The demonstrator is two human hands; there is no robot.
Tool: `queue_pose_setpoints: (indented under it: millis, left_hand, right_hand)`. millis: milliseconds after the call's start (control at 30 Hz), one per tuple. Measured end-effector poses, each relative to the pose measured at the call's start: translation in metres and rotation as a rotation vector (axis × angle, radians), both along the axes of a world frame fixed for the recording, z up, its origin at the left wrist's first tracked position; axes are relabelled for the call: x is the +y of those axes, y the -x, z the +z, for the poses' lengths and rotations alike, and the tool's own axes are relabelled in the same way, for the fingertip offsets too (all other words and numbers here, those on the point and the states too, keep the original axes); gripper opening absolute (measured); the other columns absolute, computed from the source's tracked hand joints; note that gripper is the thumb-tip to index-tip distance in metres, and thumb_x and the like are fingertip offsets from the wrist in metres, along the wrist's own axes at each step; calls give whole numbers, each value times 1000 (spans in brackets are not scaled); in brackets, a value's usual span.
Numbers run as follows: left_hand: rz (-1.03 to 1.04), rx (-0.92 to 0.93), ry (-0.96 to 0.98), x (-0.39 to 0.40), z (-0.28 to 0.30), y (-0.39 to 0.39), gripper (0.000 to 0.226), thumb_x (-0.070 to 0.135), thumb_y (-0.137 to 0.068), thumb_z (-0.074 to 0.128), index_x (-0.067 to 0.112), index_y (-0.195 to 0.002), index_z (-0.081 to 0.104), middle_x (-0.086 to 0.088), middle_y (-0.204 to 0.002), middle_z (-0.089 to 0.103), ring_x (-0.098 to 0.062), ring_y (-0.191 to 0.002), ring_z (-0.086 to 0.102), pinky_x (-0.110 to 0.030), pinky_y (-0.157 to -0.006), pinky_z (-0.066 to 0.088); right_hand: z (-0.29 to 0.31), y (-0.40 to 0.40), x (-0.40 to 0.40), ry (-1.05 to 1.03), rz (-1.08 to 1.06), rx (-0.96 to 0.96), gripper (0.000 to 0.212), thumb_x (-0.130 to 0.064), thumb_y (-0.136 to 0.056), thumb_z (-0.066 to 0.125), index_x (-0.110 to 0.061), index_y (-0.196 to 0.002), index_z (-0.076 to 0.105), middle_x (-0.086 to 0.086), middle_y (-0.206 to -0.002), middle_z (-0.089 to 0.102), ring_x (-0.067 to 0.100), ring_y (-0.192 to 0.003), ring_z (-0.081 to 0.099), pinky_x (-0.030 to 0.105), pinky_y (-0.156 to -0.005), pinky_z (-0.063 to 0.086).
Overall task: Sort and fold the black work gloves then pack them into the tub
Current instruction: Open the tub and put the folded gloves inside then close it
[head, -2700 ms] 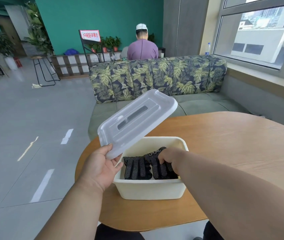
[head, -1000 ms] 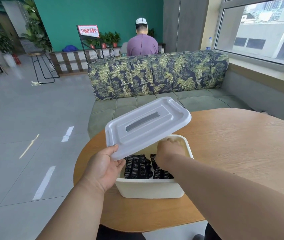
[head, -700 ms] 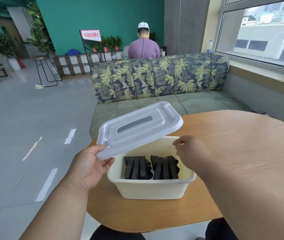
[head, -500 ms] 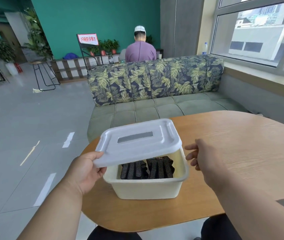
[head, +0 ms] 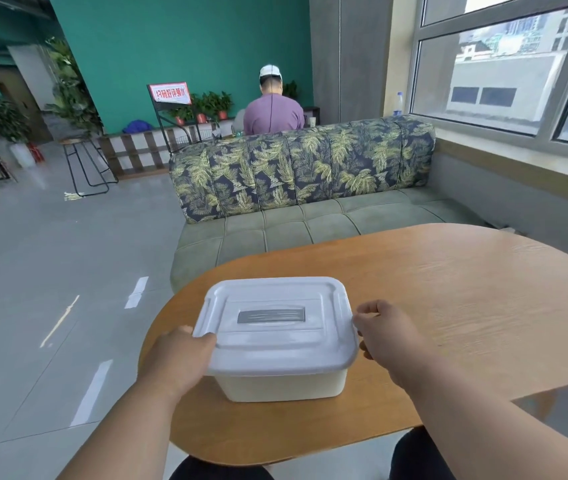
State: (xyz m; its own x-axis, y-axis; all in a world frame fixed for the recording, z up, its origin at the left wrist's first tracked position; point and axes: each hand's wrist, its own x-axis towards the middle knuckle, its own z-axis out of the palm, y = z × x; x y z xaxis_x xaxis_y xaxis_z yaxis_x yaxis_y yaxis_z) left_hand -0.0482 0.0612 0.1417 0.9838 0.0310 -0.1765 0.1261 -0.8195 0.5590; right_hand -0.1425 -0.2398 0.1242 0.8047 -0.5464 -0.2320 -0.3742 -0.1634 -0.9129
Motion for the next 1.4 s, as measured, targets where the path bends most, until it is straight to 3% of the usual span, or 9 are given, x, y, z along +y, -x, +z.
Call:
queue_pose_setpoints:
  millis: [133, 233, 433, 700, 833, 967, 1100, 1233, 1400]
  left_hand:
    - [-27, -21, -3, -9, -5, 7, 24, 41, -95, 49, 26, -107, 64, 2, -96, 65, -21, -86, 62, -33, -72, 51]
    - [-37, -29, 8, -14, -11, 9, 23, 43, -97, 51, 28, -109, 64, 4, -96, 66, -18, -86, 62, -32, -68, 47]
    - [-66, -1, 134, -19, -22, 13, 24, 48, -99, 51, 31, -108, 65, 4, -100, 70, -18, -90, 66, -38, -80, 55]
    - [-83, -34, 186, -37, -35, 17, 49, 60, -99, 43, 31, -135, 58, 1, -121, 64, -19, -104, 62, -42, -92, 55]
    - [-86, -11, 159, -46, -32, 16, 80, 73, -87, 36, 21, -146, 54, -10, -138, 57, -29, -123, 57, -46, -107, 49]
    - [-73, -120, 121, -50, -27, 28, 76, 60, -104, 39, 20, -166, 22, -7, -168, 26, -27, -154, 26, -43, -123, 28]
    - [-226, -425, 10, -52, -24, 40, 61, 53, -102, 47, 32, -158, 39, 10, -155, 38, -15, -144, 32, -33, -121, 30]
    - [-465, -380, -161, -56, -29, 44, 62, 58, -106, 37, 33, -162, 33, 14, -168, 26, -11, -154, 19, -30, -128, 16]
    - [-555, -289, -220, -56, -31, 46, 69, 63, -106, 28, 32, -167, 16, 12, -174, 8, -10, -161, 0, -31, -131, 6]
  right_hand:
    - [-3, 0, -3, 8, 17, -33, 21, -32, -95, 57, -15, -101, 69, 14, -91, 75, 22, -68, 64, 39, -63, 57]
    - [-10, 0, -4, 37, -9, -50, 21, -42, -92, 64, -28, -108, 65, 5, -84, 75, 30, -77, 73, 49, -69, 62]
    - [-16, -1, -13, 105, -57, -49, 25, -39, -97, 64, -29, -120, 62, 1, -82, 73, 26, -77, 73, 43, -66, 60]
    - [-17, -1, -24, 142, -93, -54, 30, -38, -101, 59, -25, -128, 62, 0, -85, 71, 22, -76, 69, 40, -69, 57]
    - [-17, 4, -30, 199, -105, -26, 33, -41, -102, 56, -25, -130, 59, 0, -88, 70, 22, -76, 69, 40, -68, 57]
    - [-18, 20, -28, 410, -62, -43, 43, -53, -100, 50, -34, -138, 54, -5, -123, 57, 19, -111, 59, 44, -92, 53]
    - [-11, 39, -18, 731, 157, -115, 35, -48, -102, 49, -40, -134, 60, -19, -137, 49, 12, -126, 45, 31, -99, 39]
    - [-12, 45, -17, 995, 343, -43, 34, -39, -107, 47, -34, -136, 63, -11, -140, 57, 19, -130, 48, 30, -102, 39]
    - [-10, 48, -16, 1026, 403, 139, 53, -56, -106, 26, -42, -156, 35, -13, -164, 31, 14, -149, 26, 35, -117, 33]
